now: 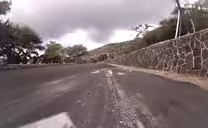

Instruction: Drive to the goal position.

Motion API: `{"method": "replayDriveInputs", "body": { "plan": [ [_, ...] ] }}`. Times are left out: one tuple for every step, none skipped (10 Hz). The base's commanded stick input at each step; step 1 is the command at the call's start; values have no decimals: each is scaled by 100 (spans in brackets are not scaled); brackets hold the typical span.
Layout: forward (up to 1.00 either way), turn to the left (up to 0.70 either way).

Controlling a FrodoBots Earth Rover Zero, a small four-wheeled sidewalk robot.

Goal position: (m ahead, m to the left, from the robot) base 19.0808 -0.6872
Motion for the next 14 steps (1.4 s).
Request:
{"method": "replayDriveInputs", "body": {
  "plan": [
    [100, -19],
    [100, -18],
    [100, 0],
    [100, -7],
    [100, -12],
    [100, -6],
    [100, 0],
    [100, -21],
    [100, -4],
    [100, -25],
    [100, -8],
    [100, -2],
    [100, -19],
    [100, -15]
  ]
}}
